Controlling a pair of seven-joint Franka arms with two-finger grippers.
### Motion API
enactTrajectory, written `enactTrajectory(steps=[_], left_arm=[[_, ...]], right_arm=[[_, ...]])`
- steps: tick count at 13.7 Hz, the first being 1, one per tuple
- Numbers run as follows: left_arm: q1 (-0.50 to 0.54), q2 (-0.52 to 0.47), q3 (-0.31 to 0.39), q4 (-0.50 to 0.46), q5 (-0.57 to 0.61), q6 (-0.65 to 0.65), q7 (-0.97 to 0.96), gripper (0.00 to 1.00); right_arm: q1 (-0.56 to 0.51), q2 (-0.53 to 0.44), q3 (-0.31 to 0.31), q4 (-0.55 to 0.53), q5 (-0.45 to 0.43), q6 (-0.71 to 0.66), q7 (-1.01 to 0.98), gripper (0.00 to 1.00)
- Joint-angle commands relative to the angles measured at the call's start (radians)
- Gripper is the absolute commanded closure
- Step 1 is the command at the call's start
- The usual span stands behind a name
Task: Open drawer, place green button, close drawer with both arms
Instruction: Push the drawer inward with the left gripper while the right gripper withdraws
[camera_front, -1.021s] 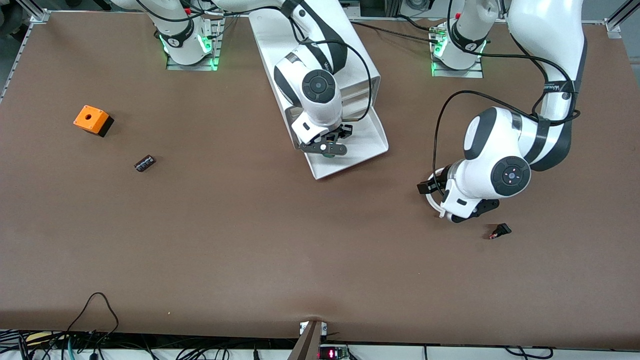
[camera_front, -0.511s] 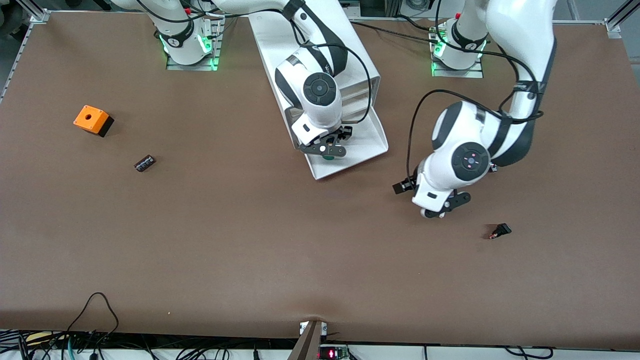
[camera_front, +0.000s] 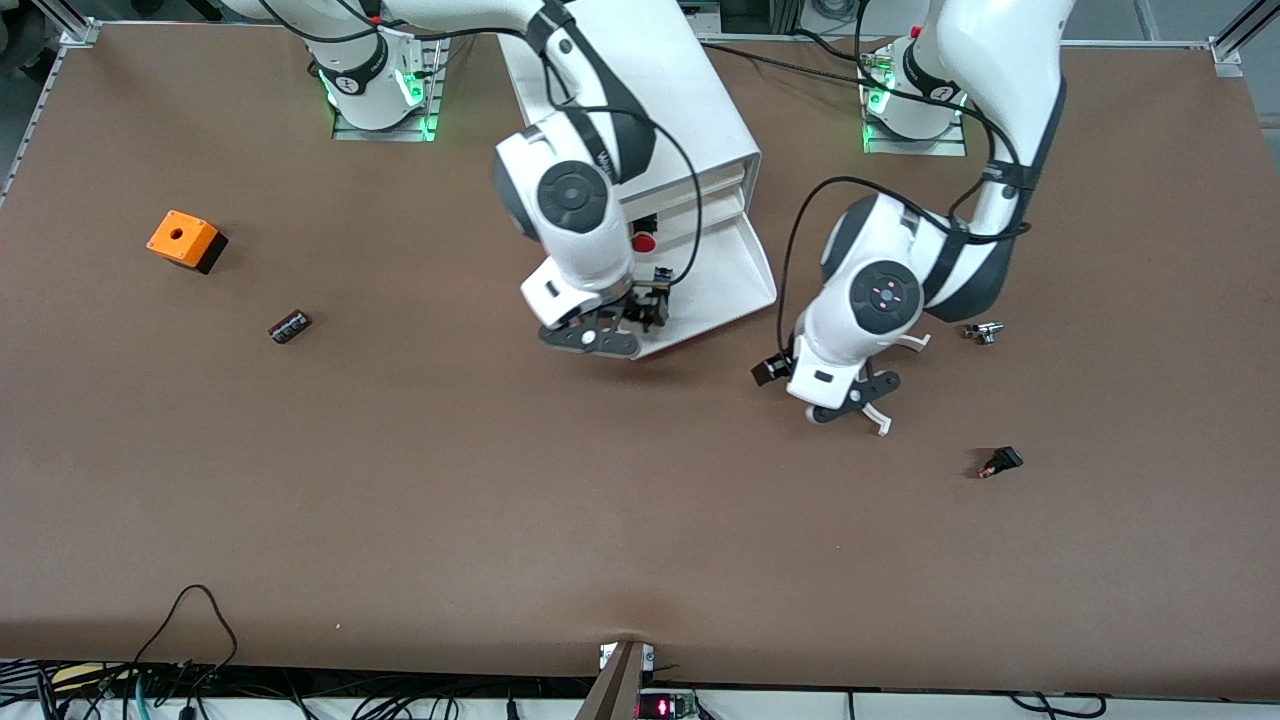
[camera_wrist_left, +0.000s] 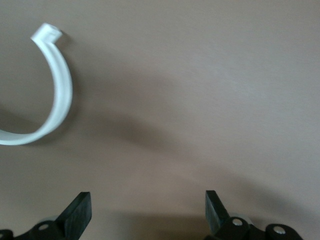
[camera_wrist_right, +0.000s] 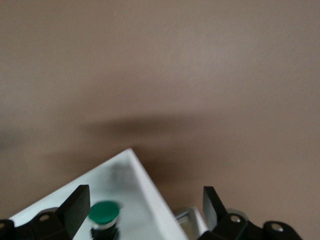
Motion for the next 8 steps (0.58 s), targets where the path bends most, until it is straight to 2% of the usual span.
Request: enactTrajectory(steps=[1,3,8], left_arm=[[-0.060,0.004,0.008,-0.079,0.053,0.140,-0.086,0.00],[-0.099,0.020,0.008,-0.096,0.095,0.198,-0.174,0.00],[-0.200,0.043,0.007,-0.094,0.205,0.193,-0.370,0.00]], right_arm=[[-0.045,-0.027,-0.052,0.017,0.007,-0.057,-0.160,0.00],[-0.087,-0.049,-0.091,0.015,0.010,-0.088,-0.270,0.00],[-0.176,-0.131,-0.117,-0.002,0.013,-0.177,-0.477,0.00]])
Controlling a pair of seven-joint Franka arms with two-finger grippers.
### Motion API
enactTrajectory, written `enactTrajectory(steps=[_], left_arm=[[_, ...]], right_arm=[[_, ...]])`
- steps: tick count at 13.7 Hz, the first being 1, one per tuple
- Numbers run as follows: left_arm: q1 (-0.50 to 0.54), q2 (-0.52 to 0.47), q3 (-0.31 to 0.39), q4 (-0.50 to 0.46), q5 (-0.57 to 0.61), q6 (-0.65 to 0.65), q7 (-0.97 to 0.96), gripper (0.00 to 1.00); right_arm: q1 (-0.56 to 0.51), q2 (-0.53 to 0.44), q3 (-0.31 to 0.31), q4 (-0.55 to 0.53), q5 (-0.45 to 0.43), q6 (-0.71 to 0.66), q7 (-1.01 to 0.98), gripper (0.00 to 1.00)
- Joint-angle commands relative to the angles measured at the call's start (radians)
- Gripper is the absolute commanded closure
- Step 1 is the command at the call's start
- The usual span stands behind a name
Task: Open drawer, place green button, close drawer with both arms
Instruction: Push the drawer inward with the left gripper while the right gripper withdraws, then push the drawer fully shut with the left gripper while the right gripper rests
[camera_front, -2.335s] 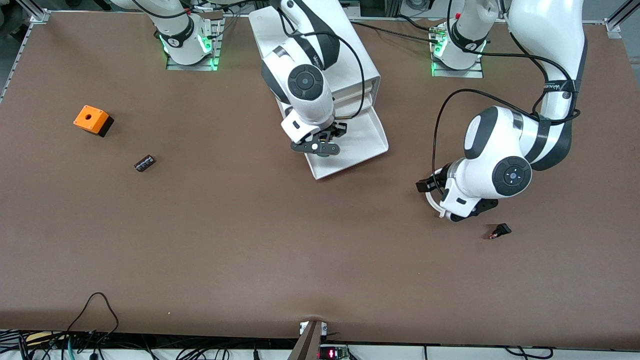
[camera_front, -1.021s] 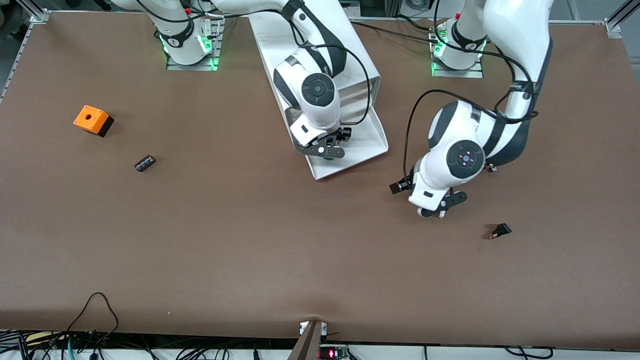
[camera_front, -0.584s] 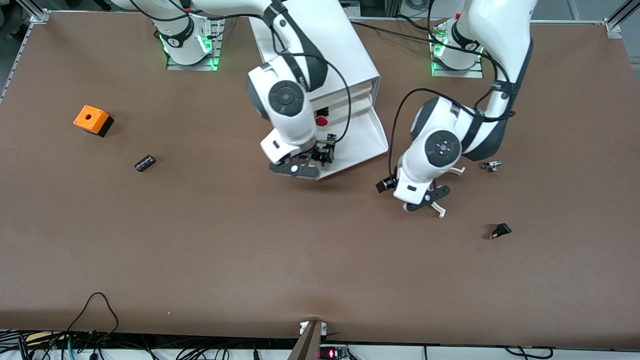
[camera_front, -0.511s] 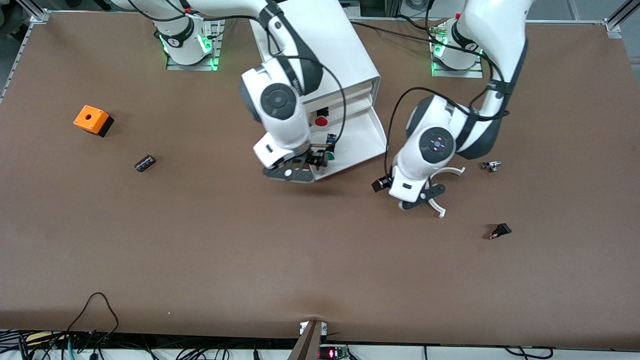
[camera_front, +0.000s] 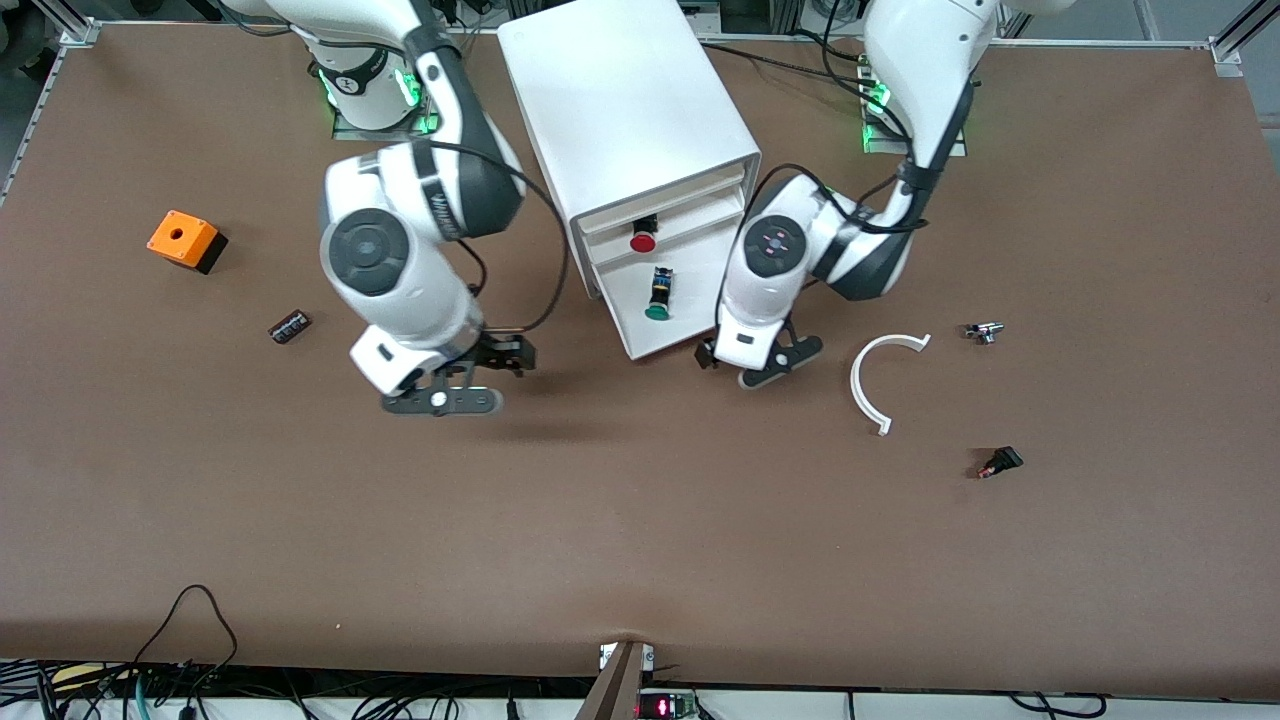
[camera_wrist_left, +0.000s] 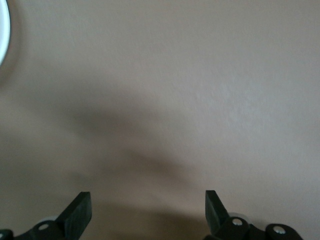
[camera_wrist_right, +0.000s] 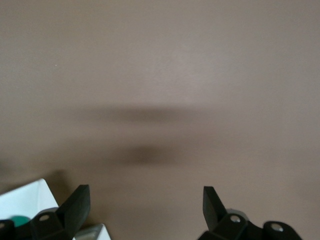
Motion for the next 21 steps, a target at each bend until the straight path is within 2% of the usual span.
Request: enactTrajectory(steps=[1,4,8,10,13,16,18,21], left_arm=[[-0.044,0.002,0.009,-0.005,0.056,-0.006,-0.069,0.00],[-0.076,0.022,0.005,-0.006,0.056,-0.006,-0.080,0.00],[-0.079,0.022,-0.064,-0.005,0.042,-0.024,-0.139,0.00],[-0.072,0.018,-0.099,-0.005,0.041,-0.040,-0.152,0.00],[-0.064,0.019,-0.156,-0.005,0.033,-0.057,-0.147,0.00],[-0.053,0.028,-0.188,-0.005,-0.034,-0.058,-0.097,0.00],[-0.053,0.035,-0.190,-0.005,-0.105,-0.069,-0.026,0.00],[-0.052,0.047,-0.191,-0.003,-0.134,-0.089,0.027,0.00]], right_arm=[[-0.046,-0.065,-0.009,-0.022,0.012,-0.044,-0.125,0.00],[-0.066,-0.161,-0.055,-0.088,0.015,-0.055,-0.253,0.00],[-0.065,-0.304,-0.117,-0.195,0.004,-0.077,-0.357,0.00],[-0.065,-0.338,-0.149,-0.197,-0.004,-0.136,-0.374,0.00],[-0.065,-0.387,-0.167,-0.198,-0.073,-0.186,-0.414,0.00],[-0.065,-0.450,-0.181,-0.227,-0.148,-0.221,-0.452,0.00],[-0.103,-0.504,-0.163,-0.269,-0.198,-0.221,-0.480,0.00],[-0.303,-0.539,0.014,-0.292,-0.226,-0.221,-0.551,0.00]])
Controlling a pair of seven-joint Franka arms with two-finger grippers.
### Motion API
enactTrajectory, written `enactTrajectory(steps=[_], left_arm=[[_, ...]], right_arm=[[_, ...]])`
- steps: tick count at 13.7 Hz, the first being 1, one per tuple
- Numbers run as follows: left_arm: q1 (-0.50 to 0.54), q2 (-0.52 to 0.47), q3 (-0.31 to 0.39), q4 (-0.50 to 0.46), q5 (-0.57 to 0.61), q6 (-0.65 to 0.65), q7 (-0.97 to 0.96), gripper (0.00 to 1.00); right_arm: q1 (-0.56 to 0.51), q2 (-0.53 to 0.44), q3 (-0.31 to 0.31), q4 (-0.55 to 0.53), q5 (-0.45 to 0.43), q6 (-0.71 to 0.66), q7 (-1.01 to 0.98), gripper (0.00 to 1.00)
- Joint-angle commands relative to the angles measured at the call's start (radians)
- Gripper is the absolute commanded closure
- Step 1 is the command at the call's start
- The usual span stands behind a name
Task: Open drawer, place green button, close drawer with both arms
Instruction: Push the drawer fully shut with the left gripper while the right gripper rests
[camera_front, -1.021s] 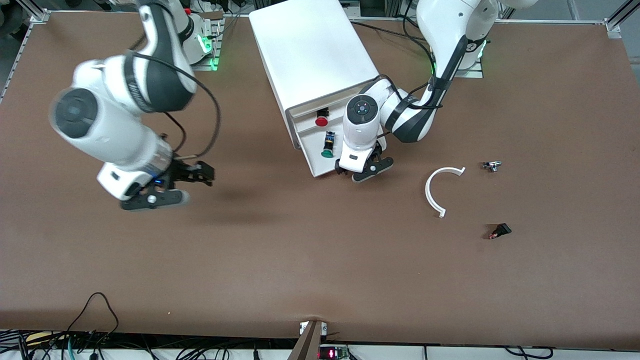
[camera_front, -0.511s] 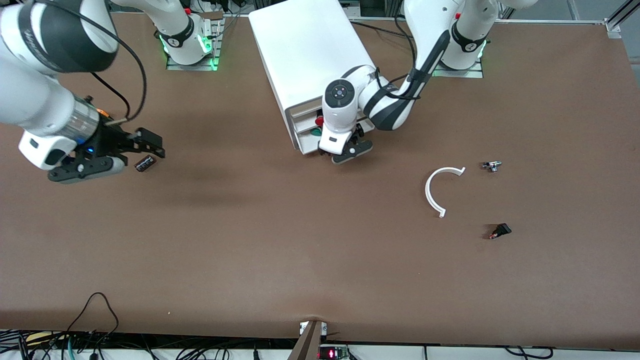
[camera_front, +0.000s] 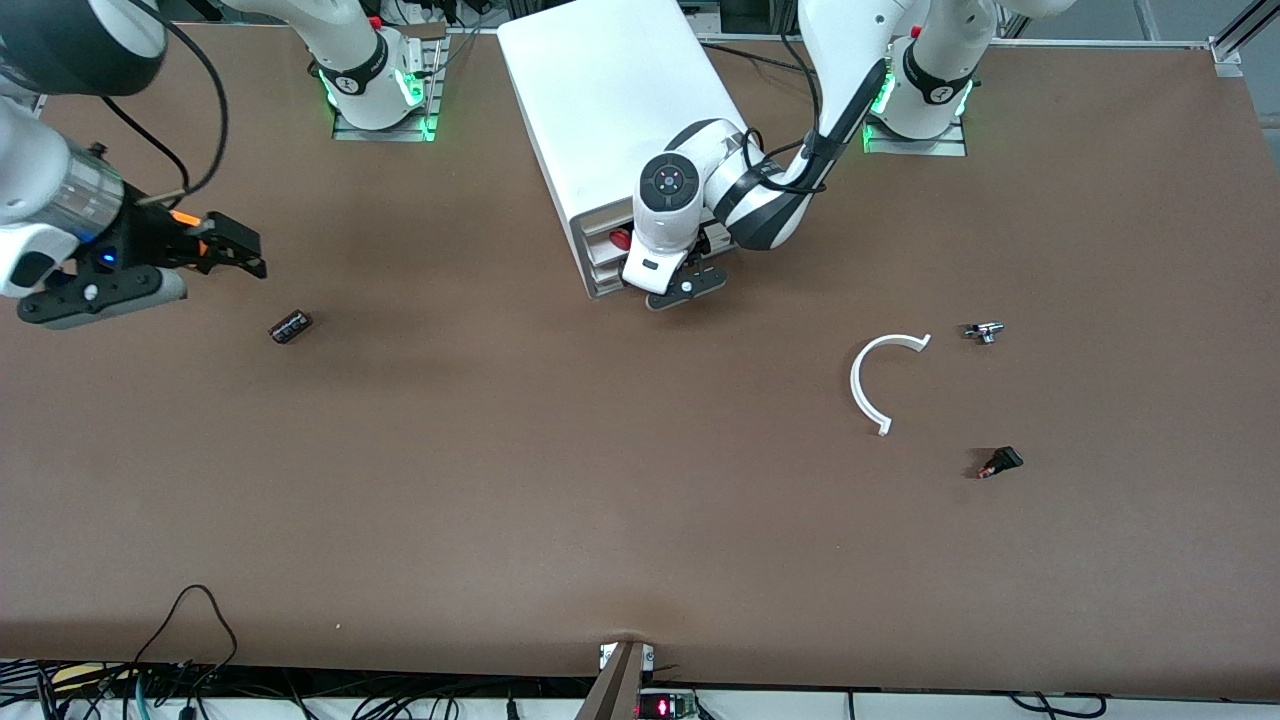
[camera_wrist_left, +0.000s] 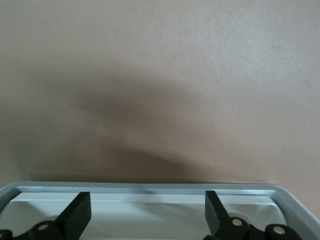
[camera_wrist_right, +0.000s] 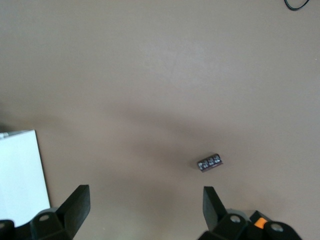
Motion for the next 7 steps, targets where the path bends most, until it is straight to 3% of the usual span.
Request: enactTrajectory(steps=[1,7], left_arm=[[0.008,0.020,-0.017,0.003,-0.043,-0.019,0.063,0.00],[0.046,0.015,-0.007,0.035,-0.082,-0.058,0.075,0.00]], right_arm=[[-0.201,-0.064,0.192,-0.053,-0.028,0.001,-0.043,0.00],[-0.666,-0.150,0.648,-0.157,-0.077,0.041,-0.055,0.00]])
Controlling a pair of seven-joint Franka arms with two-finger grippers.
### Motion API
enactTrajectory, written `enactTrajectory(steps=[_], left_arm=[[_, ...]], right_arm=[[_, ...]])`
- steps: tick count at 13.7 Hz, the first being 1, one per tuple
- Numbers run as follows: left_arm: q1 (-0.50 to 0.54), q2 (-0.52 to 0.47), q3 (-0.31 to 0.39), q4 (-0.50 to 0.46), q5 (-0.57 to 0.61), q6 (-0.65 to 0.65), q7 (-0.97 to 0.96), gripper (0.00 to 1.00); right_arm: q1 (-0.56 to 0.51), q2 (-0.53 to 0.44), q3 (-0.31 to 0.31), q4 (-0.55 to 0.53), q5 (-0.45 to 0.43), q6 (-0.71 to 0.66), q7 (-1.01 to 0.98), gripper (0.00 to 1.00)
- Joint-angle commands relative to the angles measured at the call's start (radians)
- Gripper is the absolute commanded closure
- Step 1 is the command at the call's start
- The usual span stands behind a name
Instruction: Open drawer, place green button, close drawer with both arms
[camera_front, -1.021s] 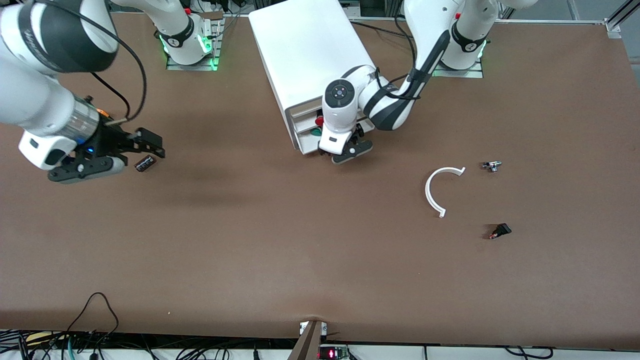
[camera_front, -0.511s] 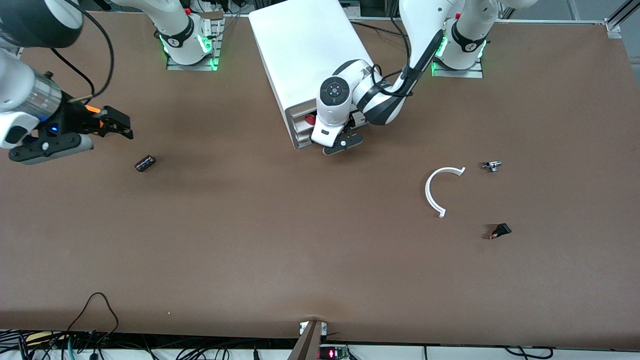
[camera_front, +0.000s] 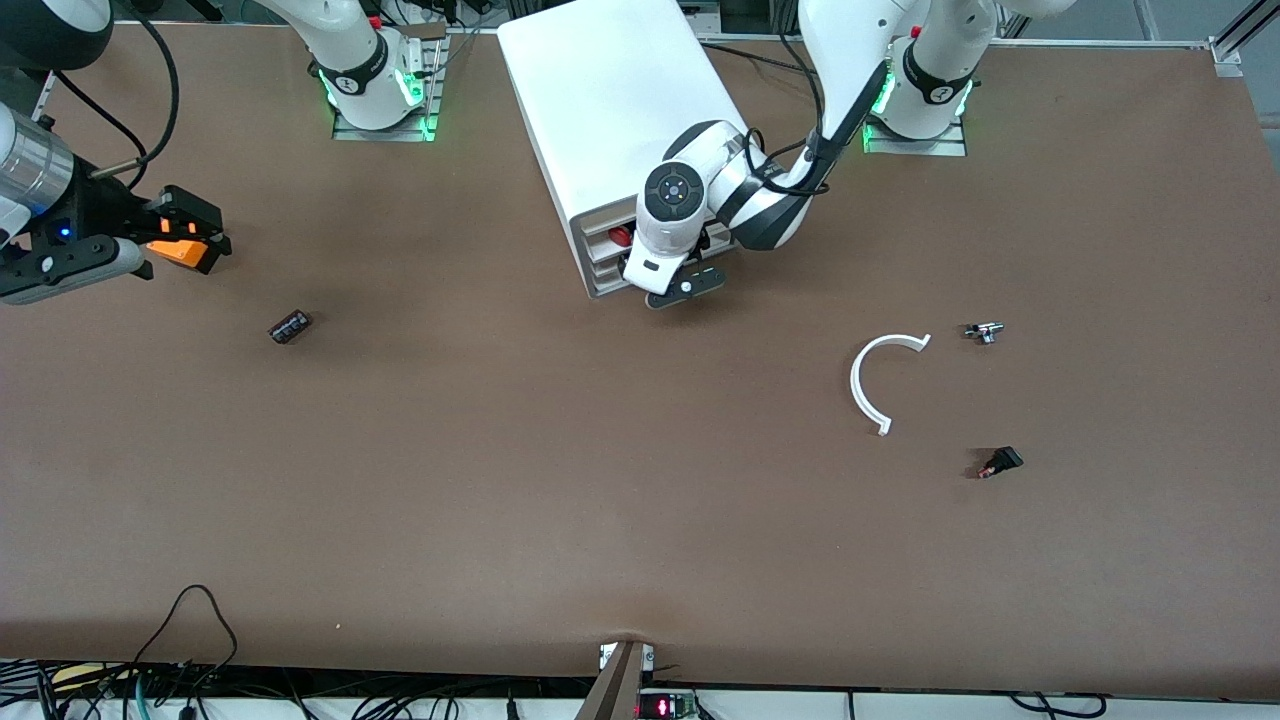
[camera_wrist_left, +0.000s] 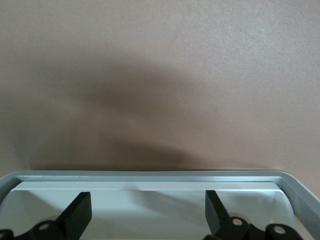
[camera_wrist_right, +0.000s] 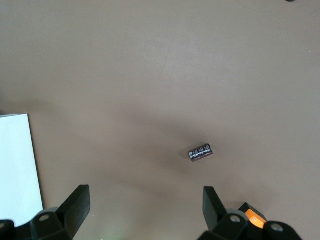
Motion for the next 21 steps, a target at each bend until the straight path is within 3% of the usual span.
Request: enactTrajectory(steps=[1,5,10,16,21], left_arm=[[0.078,0.013,-0.010,0.068,-0.017,-0.087,0.033,0.00],[0.170,0.005,-0.010,0.201,-0.012,-0.295,0.112,0.00],[0.279,-0.065,-0.004,0.197,0.095,-0.304,0.250,0.00],[0.463,-0.162,-0.002,0.199,0.105,-0.425,0.620,0.00],[0.601,-0.235,-0.002,0.200,0.105,-0.554,0.789,0.00]], right_arm=[[-0.145,-0.079,0.148,-0.100,-0.031,0.052,-0.016,0.00],[-0.144,-0.064,0.153,-0.080,-0.061,0.066,-0.027,0.00],[-0.142,-0.047,0.153,-0.025,-0.064,0.043,-0.019,0.00],[-0.139,-0.030,0.156,0.003,-0.087,0.040,-0.024,0.00],[-0.142,0.016,0.155,0.064,-0.075,0.048,-0.012,0.00]])
